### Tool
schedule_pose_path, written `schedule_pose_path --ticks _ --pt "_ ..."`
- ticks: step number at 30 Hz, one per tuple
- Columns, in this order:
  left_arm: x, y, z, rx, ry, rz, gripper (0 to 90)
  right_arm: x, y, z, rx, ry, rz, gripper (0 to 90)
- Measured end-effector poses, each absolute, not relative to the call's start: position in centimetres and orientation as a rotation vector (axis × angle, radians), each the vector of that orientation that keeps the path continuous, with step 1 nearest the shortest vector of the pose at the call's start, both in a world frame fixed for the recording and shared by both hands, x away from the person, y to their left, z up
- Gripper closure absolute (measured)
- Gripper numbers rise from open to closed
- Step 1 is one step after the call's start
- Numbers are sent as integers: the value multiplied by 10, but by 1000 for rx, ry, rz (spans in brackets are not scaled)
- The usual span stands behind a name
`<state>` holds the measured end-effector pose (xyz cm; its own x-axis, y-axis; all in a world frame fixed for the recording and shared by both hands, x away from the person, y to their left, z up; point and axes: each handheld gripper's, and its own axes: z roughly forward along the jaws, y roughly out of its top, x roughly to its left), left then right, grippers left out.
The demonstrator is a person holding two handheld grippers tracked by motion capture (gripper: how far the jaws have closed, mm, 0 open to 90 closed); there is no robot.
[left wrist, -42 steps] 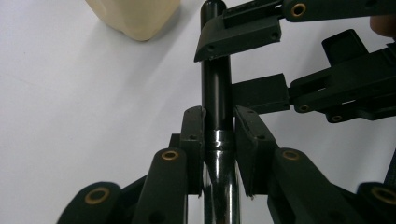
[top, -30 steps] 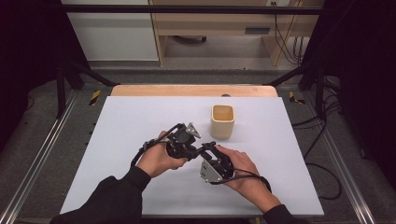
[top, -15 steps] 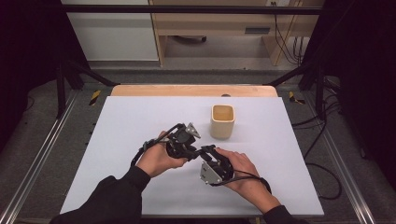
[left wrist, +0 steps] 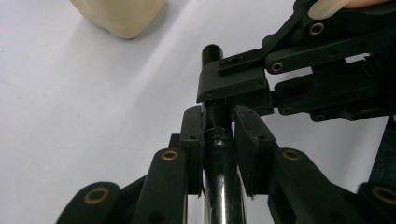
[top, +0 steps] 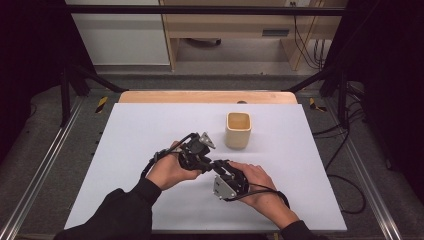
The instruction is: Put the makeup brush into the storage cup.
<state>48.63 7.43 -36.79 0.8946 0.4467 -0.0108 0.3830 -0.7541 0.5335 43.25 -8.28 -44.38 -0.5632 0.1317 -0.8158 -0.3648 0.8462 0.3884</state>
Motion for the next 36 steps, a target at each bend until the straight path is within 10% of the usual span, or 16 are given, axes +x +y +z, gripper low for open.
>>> schedule_pose_path --ticks 36 --pt "504 147 -352 2099 863 599 160 430 -105 -458 -95 2114 664 744"
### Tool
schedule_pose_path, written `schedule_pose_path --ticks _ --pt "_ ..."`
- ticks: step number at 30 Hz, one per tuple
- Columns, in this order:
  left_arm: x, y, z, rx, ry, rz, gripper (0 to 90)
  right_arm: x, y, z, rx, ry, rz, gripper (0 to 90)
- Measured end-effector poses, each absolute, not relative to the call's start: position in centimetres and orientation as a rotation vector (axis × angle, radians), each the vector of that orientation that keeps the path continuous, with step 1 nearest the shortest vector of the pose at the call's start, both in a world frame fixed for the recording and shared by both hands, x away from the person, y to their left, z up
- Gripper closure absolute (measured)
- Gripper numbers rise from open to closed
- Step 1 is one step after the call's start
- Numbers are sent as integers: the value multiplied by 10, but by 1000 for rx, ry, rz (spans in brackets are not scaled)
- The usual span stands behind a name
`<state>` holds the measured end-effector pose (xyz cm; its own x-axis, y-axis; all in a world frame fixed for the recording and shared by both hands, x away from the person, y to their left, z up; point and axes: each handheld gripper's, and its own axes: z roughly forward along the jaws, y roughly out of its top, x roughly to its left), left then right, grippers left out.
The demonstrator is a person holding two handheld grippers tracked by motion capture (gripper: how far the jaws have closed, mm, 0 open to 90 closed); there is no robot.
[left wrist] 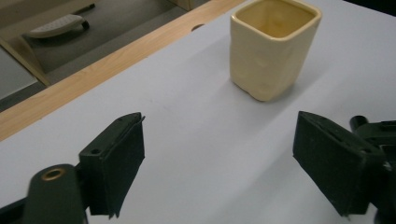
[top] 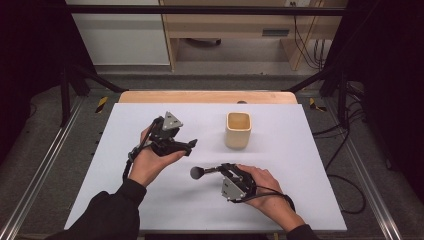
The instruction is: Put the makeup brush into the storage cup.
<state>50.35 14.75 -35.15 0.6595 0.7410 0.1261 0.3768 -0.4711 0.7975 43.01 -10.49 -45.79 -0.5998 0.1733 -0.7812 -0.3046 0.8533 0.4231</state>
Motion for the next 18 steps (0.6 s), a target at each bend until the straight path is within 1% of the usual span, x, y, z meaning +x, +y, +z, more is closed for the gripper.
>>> schedule_pose_path --ticks 4,7,18 --pt "503 158 -359 2040 911 605 114 432 -111 -458 -62 2114 672 744" --pt "502 164 -366 2039 933 614 83 434 -116 -458 -48 2108 672 744" --pt "494 177 -381 1995 935 631 65 440 -136 -455 32 2095 694 744"
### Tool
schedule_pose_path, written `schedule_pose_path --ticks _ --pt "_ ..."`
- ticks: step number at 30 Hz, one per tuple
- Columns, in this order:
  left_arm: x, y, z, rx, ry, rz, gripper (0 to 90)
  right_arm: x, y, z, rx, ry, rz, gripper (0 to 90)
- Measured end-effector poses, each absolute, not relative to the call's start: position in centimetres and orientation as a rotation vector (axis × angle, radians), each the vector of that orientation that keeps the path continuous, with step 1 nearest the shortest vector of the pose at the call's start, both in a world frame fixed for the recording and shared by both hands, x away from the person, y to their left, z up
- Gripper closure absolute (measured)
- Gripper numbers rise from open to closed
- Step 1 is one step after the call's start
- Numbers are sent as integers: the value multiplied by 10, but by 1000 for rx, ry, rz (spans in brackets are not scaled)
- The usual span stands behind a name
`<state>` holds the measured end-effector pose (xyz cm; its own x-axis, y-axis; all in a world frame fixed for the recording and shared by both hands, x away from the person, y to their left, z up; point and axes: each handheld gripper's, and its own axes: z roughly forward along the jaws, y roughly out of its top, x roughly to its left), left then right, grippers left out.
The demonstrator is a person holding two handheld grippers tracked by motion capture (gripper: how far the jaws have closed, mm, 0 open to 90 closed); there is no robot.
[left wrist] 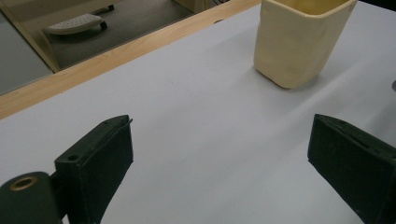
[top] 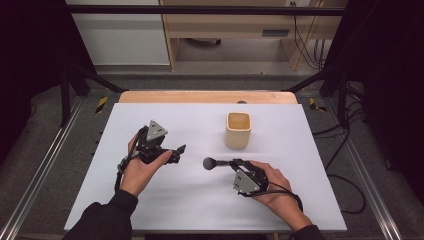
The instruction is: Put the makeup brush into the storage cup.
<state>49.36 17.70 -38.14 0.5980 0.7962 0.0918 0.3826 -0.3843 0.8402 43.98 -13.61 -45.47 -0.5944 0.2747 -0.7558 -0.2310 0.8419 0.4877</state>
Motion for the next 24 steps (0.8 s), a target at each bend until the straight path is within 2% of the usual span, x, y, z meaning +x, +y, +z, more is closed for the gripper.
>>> schedule_pose_path --ticks 24 --pt "486 185 -391 1958 905 632 56 441 -155 -452 108 2077 698 744"
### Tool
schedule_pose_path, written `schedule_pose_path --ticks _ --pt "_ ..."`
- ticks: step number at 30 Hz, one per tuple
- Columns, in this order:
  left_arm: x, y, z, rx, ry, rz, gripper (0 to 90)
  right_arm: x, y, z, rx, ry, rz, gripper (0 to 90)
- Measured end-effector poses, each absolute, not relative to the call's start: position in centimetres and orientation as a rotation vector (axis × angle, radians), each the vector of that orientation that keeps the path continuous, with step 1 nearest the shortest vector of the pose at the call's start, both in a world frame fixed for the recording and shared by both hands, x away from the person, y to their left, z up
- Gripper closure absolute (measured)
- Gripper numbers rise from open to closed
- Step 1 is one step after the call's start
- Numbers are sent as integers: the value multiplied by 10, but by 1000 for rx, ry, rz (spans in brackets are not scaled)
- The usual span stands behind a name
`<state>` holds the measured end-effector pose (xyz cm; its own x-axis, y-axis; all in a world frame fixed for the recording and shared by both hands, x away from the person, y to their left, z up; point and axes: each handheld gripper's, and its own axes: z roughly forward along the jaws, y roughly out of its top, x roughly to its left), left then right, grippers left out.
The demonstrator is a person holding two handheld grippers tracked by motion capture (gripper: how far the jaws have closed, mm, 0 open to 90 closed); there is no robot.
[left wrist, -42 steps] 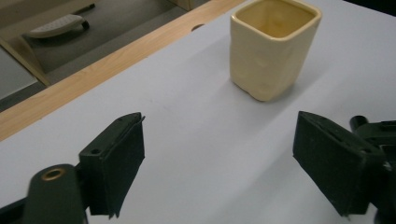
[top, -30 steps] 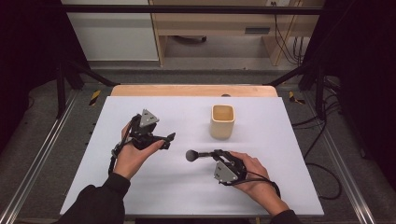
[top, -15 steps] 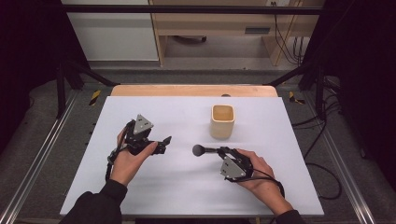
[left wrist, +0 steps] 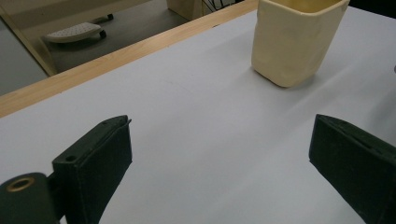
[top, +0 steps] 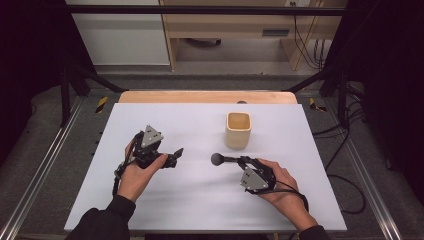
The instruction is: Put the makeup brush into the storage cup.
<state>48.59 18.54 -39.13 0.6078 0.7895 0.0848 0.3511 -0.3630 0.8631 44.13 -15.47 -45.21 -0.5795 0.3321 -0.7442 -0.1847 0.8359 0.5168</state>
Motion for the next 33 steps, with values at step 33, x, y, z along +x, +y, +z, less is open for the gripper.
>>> schedule_pose_path --ticks 33 --pt "460 234 -406 1749 825 668 44 446 -187 -433 297 2016 841 744"
